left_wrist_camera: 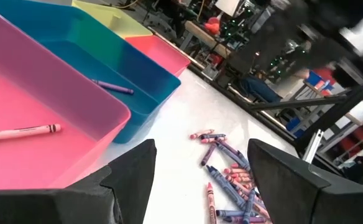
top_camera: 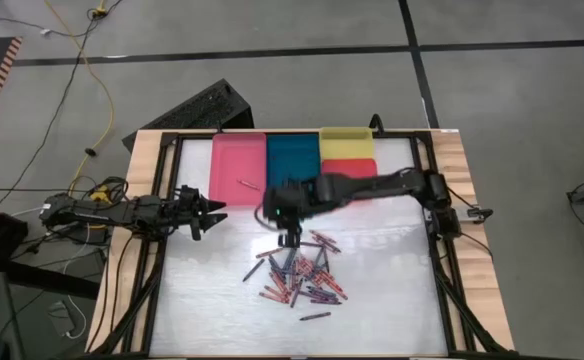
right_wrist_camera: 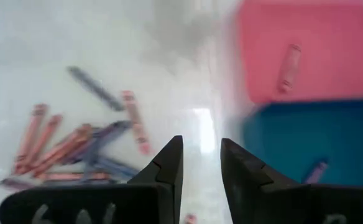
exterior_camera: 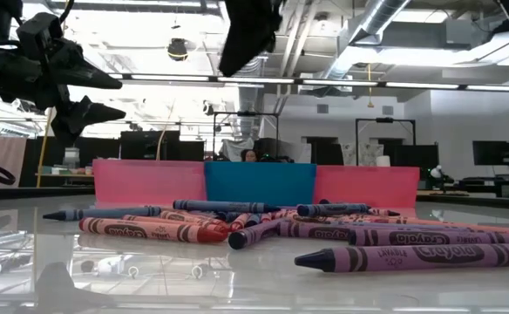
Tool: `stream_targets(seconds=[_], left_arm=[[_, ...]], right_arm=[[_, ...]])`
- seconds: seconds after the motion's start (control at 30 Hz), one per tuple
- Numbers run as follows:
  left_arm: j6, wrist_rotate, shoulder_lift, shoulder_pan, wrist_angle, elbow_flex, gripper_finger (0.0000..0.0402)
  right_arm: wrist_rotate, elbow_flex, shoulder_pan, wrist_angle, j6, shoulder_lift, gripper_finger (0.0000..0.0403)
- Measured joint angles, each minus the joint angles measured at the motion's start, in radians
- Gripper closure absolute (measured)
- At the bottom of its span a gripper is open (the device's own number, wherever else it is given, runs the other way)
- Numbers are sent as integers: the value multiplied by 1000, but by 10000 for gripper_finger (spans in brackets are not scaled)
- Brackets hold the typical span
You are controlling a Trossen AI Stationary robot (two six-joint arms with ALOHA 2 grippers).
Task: Sort crayons
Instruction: Put the blue crayon into the yellow bin
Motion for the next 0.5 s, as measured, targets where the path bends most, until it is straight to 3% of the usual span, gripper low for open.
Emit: stream_targets(seconds=[0.23, 0.5], left_arm=[[-1, -3, 0, 0, 1, 0, 157], [-26, 3, 2, 0, -3, 0, 157]], right_arm=[[4, -3, 99, 190, -122, 68, 303], [-9, -3, 133, 419, -355, 201, 303]])
